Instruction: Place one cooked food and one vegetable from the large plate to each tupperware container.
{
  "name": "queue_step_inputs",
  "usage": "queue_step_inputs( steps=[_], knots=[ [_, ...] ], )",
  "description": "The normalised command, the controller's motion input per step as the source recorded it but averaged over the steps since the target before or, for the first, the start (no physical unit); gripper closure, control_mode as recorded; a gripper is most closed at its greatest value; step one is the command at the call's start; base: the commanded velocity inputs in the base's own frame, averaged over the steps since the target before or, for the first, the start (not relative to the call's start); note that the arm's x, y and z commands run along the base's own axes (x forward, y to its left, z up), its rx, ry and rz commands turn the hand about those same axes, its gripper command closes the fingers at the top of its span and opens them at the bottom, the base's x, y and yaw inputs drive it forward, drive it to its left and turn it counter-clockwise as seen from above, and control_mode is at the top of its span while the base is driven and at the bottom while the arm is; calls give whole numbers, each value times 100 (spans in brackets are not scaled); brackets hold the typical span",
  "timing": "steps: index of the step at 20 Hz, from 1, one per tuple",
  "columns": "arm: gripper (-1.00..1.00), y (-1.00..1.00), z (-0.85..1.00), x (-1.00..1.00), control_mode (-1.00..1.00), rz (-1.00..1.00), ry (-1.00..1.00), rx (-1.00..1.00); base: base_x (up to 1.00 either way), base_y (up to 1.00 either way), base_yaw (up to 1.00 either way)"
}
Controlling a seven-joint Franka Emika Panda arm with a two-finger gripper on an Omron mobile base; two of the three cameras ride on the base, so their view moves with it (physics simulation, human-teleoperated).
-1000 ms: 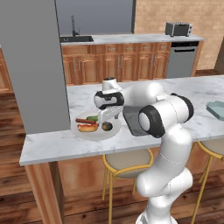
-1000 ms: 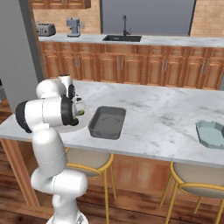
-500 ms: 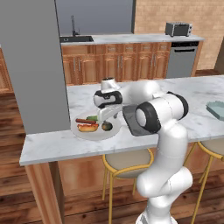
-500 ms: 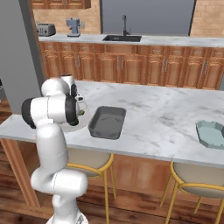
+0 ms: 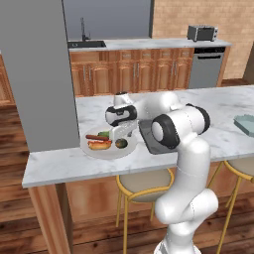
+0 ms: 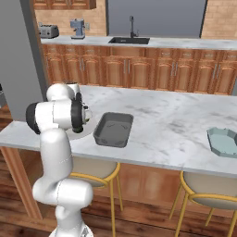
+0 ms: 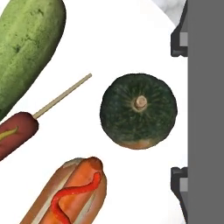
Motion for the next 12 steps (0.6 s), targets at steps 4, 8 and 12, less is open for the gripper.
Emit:
queue_step_inputs(
  steps=[4, 8, 12],
  knots=[
    [-100, 1, -21, 10, -100, 0, 1, 0, 0, 0, 0],
    [-100, 2, -13, 5, -100, 0, 1, 0, 0, 0, 0],
    [-100, 1, -12, 0, -100, 0, 0, 0, 0, 0, 0]
  ],
)
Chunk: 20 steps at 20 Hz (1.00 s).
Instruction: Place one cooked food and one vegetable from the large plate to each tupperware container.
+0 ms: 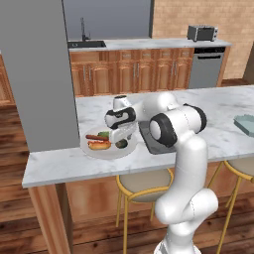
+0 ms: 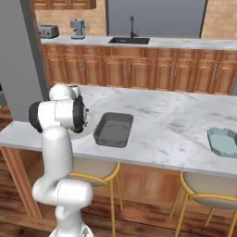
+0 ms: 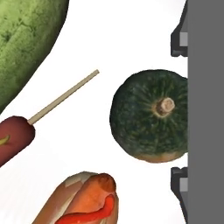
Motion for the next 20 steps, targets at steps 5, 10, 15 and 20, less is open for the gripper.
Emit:
queue_step_inputs(
  steps=[5, 10, 15, 20],
  knots=[
    [-100, 3, -14, 0, -100, 0, 0, 0, 0, 0, 0],
    [-100, 3, -12, 0, -100, 0, 0, 0, 0, 0, 0],
    [100, 4, -10, 0, -100, 0, 0, 0, 0, 0, 0],
    [100, 1, -3, 0, -100, 0, 0, 0, 0, 0, 0]
  ],
)
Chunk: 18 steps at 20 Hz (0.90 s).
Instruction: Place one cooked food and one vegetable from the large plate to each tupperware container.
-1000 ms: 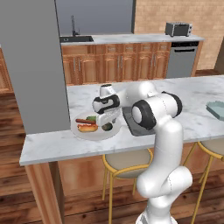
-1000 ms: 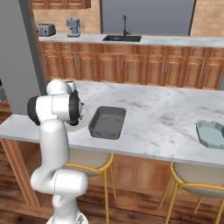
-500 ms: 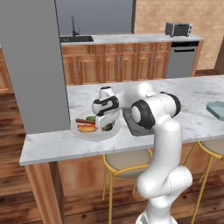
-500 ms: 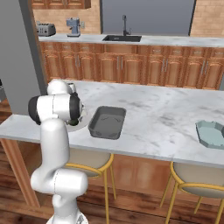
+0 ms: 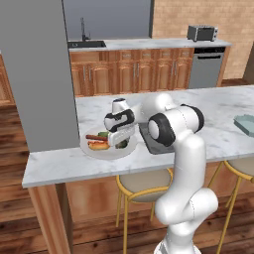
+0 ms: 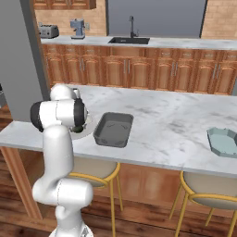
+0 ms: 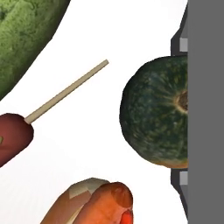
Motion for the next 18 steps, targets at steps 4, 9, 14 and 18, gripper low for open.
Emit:
queue_step_inputs(
  steps=[4, 9, 14, 18],
  knots=[
    [100, 0, 4, -8, -100, 0, -1, 0, 0, 0, 0],
    [100, -3, 67, -38, -100, -7, -20, 0, 0, 0, 0],
    [100, -9, 97, -38, -100, -14, -17, 0, 0, 0, 0],
    [100, -46, 49, -10, -100, -18, -3, -1, 0, 0, 0]
  ],
)
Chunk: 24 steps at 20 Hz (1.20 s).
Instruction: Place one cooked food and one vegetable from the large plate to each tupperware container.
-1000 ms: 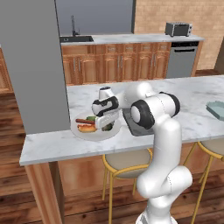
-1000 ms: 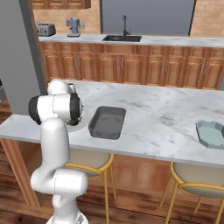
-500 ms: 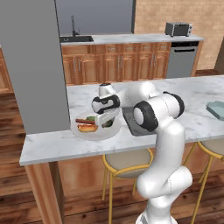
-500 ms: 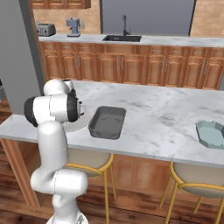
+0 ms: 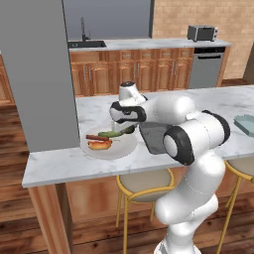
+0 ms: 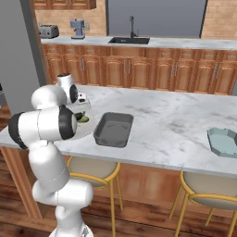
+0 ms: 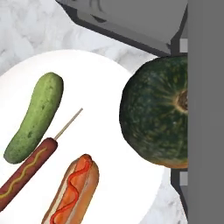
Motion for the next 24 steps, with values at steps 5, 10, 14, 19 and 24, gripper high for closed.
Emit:
queue_step_inputs(
  steps=[5, 10, 14, 19, 24],
  knots=[
    [100, -67, 24, -3, -100, -21, 0, -1, 0, 0, 0],
    [100, -76, 17, -50, -100, -25, -3, 2, 0, 0, 0],
    [100, -75, -2, -49, -100, -26, -3, 13, 0, 0, 0],
    [100, -79, 0, -20, -100, -30, -1, 22, 0, 0, 0],
    [100, -33, 0, 6, -100, -16, 0, 4, 0, 0, 0]
  ],
)
